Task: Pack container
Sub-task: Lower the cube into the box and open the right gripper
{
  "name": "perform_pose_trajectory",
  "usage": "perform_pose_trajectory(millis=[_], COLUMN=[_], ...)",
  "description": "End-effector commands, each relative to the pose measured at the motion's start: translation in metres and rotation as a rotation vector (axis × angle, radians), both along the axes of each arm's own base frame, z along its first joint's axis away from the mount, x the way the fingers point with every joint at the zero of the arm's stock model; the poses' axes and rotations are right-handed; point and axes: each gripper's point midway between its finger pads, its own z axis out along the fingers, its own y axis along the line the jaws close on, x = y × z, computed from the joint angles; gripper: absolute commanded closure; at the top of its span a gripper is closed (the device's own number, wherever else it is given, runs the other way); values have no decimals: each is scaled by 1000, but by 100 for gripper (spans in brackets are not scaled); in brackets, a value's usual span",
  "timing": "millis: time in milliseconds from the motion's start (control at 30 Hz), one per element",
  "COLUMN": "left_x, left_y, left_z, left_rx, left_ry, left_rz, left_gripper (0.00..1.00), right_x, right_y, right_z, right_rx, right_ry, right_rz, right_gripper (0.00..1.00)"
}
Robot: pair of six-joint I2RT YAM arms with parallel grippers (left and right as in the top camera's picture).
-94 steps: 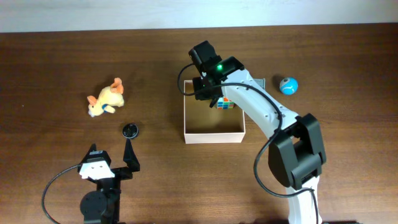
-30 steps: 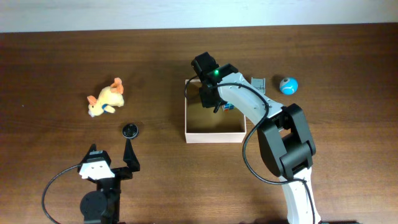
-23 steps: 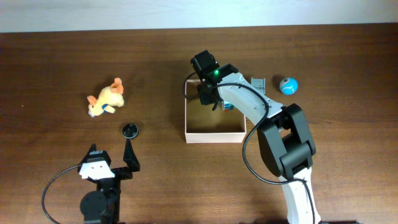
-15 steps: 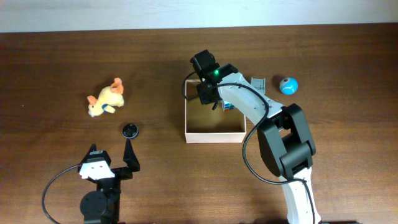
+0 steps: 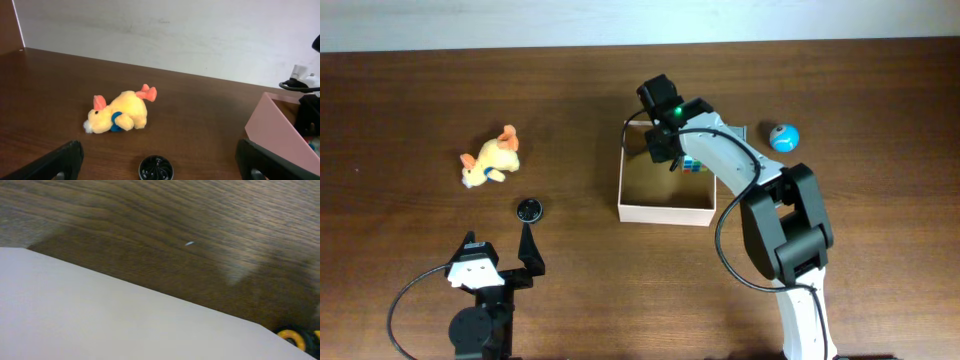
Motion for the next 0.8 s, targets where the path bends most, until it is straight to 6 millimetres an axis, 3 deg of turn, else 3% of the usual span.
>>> perform_pose_trajectory(millis=[0,300,467,767], left_x=[0,0,0,0], left_y=[-1,0,-1,-1], left_z=[-2,-2,-2,-2], left_rx=[15,15,15,15], left_ry=[9,9,9,9], left_rz=[-7,-7,-7,-7], left_gripper=[1,1,1,1], right_x=[2,1,-4,-22], right_y=[-9,7,24,58], right_z=[-8,-9,-9,-9], right_rx=[-31,39,92,113], right_ry=[7,21,34,47], right_rz=[14,67,102,180], right_gripper=[86,85,79,79])
